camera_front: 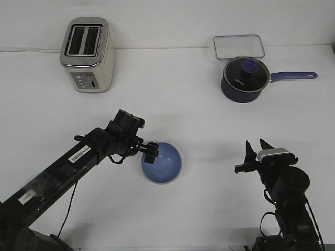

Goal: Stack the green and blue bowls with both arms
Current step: 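Open the left gripper and pull it back from the stacked bowls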

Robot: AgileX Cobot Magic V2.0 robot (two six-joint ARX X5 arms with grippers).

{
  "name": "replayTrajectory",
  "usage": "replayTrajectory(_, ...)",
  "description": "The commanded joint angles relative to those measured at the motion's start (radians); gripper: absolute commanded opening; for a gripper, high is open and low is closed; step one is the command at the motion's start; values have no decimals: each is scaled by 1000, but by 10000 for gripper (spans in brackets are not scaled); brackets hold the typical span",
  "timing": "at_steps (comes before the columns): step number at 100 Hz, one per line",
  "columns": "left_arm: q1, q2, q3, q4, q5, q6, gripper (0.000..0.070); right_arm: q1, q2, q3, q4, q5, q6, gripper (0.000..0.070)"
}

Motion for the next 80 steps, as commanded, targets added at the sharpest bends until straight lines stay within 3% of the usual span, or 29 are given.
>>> replayTrajectory(1, 12, -18, 13, 0, -39, 0, 637, 1, 4, 9, 11, -1, 6, 297)
replayTrajectory(23, 77, -188, 14, 13, -139, 37, 637, 1, 4, 9, 11, -1, 6, 297)
replayTrajectory(47, 105, -423, 12, 66, -318, 97, 637, 1, 4, 9, 31, -1, 6, 297)
replayTrajectory(62, 116, -529, -50, 129, -324, 117, 636, 1, 3, 10, 32, -1, 6, 297)
replayTrajectory(80, 127, -676, -297, 333, -324, 145, 636, 1, 3, 10, 32, -1, 6, 297)
